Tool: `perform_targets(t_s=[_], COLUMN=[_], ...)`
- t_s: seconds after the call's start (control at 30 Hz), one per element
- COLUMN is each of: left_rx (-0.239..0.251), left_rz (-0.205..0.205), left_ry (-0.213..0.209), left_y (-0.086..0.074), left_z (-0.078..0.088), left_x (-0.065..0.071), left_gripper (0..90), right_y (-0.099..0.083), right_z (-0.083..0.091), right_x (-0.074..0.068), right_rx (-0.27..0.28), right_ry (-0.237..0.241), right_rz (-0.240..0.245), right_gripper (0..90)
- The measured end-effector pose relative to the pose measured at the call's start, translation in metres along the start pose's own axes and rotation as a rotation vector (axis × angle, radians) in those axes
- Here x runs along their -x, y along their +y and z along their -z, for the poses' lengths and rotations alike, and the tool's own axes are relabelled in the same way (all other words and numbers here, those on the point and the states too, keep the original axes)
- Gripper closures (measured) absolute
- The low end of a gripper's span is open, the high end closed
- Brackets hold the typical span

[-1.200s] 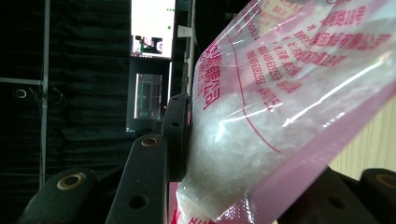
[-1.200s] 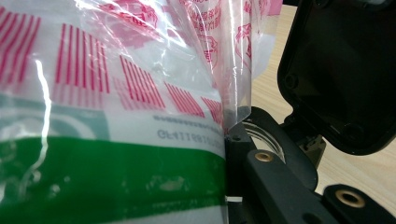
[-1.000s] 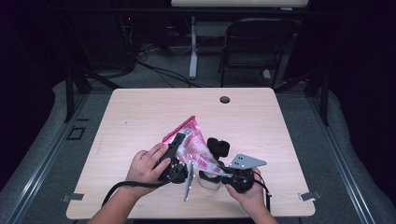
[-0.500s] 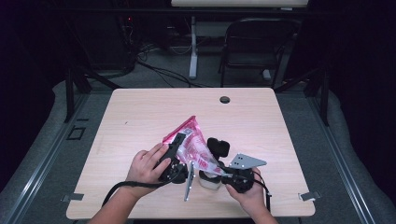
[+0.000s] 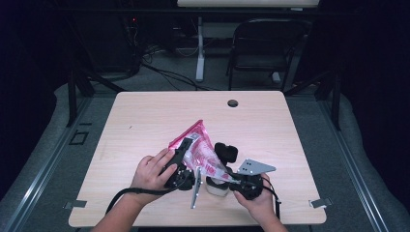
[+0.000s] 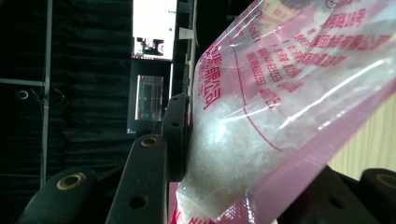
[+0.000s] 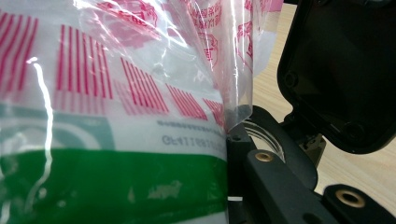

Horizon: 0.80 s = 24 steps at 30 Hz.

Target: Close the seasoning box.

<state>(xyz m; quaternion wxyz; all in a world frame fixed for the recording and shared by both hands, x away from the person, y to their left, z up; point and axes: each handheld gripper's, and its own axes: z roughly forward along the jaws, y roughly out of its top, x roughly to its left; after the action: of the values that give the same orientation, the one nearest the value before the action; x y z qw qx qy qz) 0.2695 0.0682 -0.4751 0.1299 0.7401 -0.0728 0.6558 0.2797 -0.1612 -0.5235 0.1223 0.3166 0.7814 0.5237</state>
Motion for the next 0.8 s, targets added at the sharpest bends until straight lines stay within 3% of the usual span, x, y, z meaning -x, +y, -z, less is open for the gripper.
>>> perform_targets(t_s=[0.8], left_rx=[0.005], left_rz=[-0.004], left_ry=[0.005], left_y=[0.0013], left_z=[-0.0003], left_x=[-0.0017], left_gripper=[67.8], right_y=[-0.0003], right_z=[-0.0002], right_x=[0.0003], right_rx=[0.002], right_ry=[-0.001], right_rz=[-0.003], right_gripper=[87.9])
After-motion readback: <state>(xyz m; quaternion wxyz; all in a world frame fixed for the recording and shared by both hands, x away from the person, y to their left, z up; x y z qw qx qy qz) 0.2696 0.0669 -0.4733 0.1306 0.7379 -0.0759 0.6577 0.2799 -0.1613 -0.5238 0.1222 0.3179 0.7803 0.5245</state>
